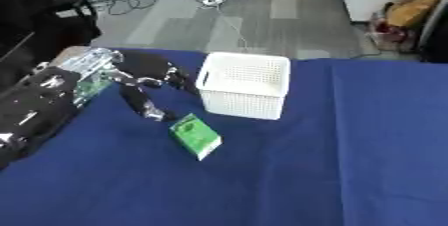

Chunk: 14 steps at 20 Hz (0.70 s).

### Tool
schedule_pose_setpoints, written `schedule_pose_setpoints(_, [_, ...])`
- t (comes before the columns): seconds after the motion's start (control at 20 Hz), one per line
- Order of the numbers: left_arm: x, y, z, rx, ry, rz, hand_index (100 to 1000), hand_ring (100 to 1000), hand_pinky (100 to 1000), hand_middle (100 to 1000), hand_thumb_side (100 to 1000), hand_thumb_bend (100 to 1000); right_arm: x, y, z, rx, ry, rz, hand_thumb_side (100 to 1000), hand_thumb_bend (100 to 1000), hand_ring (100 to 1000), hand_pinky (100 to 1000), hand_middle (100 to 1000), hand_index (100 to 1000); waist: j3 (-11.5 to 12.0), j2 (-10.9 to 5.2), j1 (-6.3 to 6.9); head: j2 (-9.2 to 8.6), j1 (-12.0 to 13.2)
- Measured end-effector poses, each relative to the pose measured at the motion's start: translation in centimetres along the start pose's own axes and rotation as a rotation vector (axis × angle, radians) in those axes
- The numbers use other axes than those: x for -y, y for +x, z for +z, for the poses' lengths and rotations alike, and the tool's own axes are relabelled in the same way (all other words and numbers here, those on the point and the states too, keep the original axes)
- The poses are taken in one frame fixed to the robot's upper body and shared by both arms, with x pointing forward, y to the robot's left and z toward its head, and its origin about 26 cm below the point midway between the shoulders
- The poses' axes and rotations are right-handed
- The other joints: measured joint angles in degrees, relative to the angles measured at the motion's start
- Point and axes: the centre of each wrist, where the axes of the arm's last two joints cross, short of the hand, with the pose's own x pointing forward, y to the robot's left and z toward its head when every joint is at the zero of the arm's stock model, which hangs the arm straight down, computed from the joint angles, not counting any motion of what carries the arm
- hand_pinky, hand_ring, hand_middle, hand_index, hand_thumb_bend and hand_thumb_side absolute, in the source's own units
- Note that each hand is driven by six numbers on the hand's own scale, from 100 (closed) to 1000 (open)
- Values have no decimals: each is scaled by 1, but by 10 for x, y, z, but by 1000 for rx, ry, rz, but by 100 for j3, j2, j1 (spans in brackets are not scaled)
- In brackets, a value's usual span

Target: Pick up objects on the table and place them in the box.

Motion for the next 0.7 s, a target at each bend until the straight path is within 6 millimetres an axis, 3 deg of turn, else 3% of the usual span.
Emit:
schedule_pose_setpoints(0.2, [3, -1, -1, -12, 11, 34, 887, 576, 449, 668, 1000, 219, 0, 0, 0, 0, 7, -1, 1000, 100, 290, 250, 319, 525, -1, 1, -3, 2, 0])
schedule_pose_setpoints(0.25, [5, -1, -2, -17, 10, 41, 889, 574, 443, 662, 986, 253, 0, 0, 0, 0, 9, -1, 1000, 100, 290, 250, 319, 525, -1, 2, -3, 2, 0])
schedule_pose_setpoints(0.45, [8, -1, -4, -36, 0, 71, 900, 582, 449, 679, 978, 303, 0, 0, 0, -1, 13, -5, 1000, 100, 289, 249, 318, 525, -8, 6, -10, 2, 0])
schedule_pose_setpoints(0.7, [14, -2, -4, -79, -22, 128, 902, 593, 455, 694, 982, 297, -2, 0, 1, -5, 21, -9, 1000, 100, 289, 249, 318, 525, -39, 18, -10, 5, 0])
